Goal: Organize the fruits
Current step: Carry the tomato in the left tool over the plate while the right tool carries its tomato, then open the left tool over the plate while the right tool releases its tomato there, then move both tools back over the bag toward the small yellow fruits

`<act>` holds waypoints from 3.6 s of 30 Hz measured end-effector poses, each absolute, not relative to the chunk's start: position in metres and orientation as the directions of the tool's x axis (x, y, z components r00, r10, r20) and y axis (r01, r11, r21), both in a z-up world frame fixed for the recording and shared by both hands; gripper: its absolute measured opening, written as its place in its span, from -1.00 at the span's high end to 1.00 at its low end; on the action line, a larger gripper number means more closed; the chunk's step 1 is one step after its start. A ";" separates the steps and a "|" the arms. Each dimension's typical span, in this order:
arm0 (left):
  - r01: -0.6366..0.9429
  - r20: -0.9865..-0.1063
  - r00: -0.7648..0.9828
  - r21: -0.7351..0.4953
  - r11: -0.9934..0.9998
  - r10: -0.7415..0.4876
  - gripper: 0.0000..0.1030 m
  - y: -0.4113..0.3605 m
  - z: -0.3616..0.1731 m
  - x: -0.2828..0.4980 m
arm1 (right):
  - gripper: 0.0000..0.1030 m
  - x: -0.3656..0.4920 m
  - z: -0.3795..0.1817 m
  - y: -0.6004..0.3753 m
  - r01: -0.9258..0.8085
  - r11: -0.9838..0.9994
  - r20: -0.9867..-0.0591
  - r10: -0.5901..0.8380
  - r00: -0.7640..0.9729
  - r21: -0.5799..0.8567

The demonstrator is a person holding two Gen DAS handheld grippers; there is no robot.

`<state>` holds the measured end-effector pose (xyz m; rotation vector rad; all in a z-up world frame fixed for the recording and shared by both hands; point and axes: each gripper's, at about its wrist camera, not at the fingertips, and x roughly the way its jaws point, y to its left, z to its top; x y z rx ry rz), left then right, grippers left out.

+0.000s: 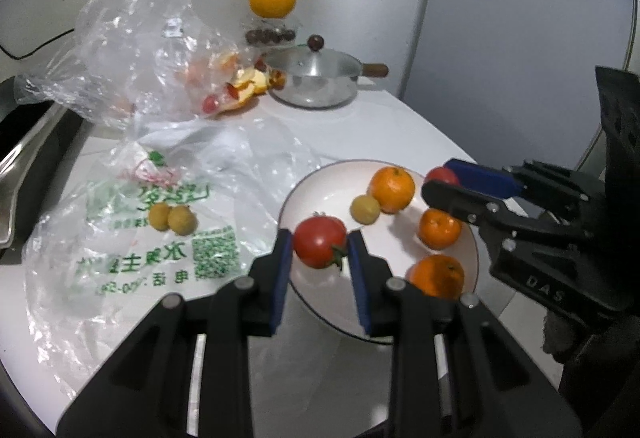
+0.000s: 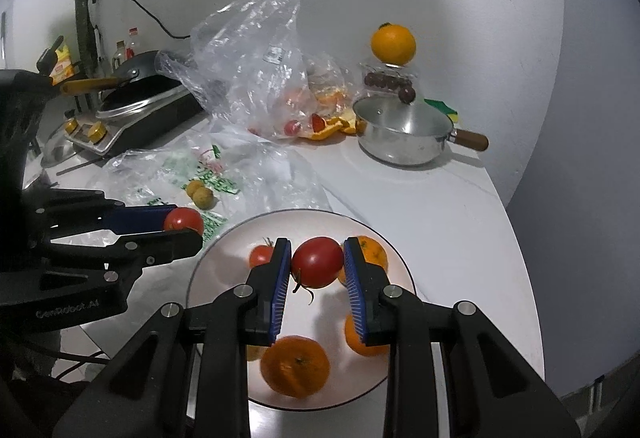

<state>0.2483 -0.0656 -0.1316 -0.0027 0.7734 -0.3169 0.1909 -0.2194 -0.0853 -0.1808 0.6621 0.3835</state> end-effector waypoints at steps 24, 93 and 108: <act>0.307 -0.734 0.606 -0.137 0.942 -0.305 0.32 -0.076 -0.147 0.263 | 0.44 0.210 -0.110 -0.222 -0.417 0.909 -0.683 0.312 0.661 0.012; 0.044 -0.649 0.751 -0.132 0.990 -0.120 0.01 0.100 -0.139 0.250 | 0.28 0.241 -0.111 -0.063 -0.541 0.836 -0.745 0.301 0.596 -0.095; 0.040 -0.673 0.727 -0.159 0.987 -0.138 0.01 0.121 -0.159 0.278 | 0.28 0.281 -0.140 -0.030 -0.556 0.828 -0.797 0.286 0.531 -0.074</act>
